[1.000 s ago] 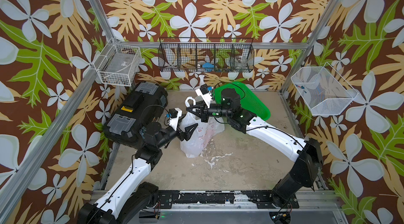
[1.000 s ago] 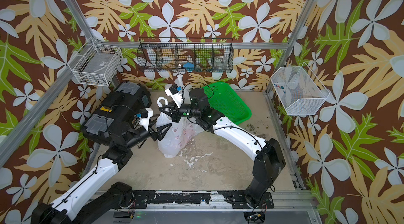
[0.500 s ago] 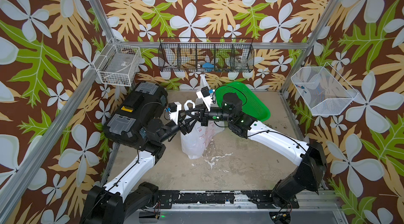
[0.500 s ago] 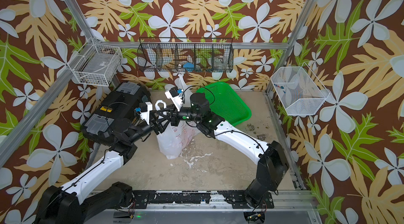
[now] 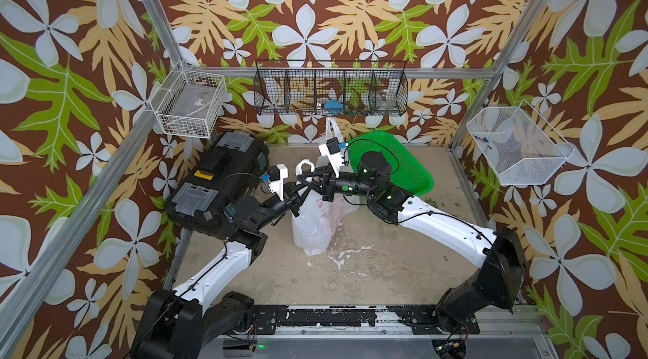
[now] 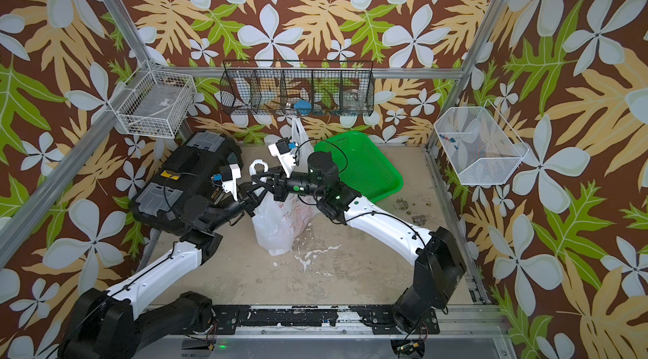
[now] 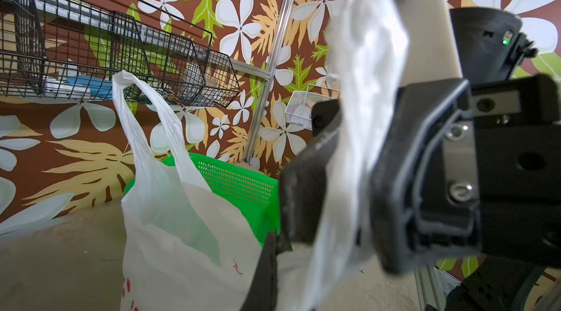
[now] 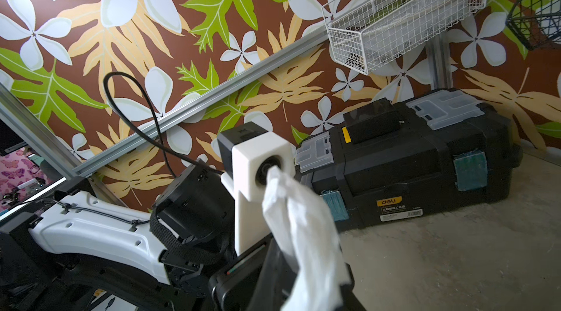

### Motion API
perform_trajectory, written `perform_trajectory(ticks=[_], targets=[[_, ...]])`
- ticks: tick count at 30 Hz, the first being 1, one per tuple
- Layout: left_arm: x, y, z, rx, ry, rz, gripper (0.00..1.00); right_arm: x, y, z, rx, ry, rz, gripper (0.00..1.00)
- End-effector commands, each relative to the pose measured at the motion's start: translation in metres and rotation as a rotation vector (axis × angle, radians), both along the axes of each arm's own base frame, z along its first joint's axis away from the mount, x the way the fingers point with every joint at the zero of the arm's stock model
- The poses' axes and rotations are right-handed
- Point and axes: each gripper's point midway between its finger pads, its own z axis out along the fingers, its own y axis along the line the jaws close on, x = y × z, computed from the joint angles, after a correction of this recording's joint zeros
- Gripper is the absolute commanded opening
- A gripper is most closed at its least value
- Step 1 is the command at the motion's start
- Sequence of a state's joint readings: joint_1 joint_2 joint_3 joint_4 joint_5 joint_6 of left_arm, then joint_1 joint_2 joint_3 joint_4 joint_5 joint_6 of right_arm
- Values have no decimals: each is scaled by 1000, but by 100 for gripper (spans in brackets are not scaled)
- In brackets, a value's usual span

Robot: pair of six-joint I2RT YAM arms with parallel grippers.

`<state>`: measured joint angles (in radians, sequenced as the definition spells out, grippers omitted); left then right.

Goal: Place the peach into a plastic bag & tie a knot
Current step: Adjust the plastic bag at the center of the board, then cross the plastic bag at the center of the board.

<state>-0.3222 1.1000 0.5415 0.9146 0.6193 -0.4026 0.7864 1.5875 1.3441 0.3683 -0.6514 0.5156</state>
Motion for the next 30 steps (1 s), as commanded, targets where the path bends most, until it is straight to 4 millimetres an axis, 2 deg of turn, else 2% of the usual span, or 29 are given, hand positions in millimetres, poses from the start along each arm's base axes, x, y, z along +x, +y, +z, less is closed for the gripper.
perform_trajectory(ticks=[1,3,6,10,12,14,18,23,30], targets=[[-11,-4,-1,54,-62,-33,0,17,-18,25,17,-29,-92,18],[-17,-5,-6,80,-70,-50,0,45,-40,29,-19,17,-204,31],[-25,-8,-9,106,-85,-85,0,93,-84,26,-87,116,-398,45],[-32,-11,-9,128,-99,-125,0,144,-138,-1,-257,208,-646,57],[-35,-12,-8,134,-106,-139,0,160,-150,-16,-387,191,-733,64],[-35,-13,-8,139,-109,-141,0,173,-152,-28,-475,187,-758,67],[-35,-13,-9,140,-105,-144,0,183,-137,-28,-496,145,-753,70],[-37,-14,-10,136,-100,-154,0,201,-120,-37,-515,121,-733,80],[-40,-15,-10,131,-102,-179,0,230,-100,-46,-482,103,-720,79]])
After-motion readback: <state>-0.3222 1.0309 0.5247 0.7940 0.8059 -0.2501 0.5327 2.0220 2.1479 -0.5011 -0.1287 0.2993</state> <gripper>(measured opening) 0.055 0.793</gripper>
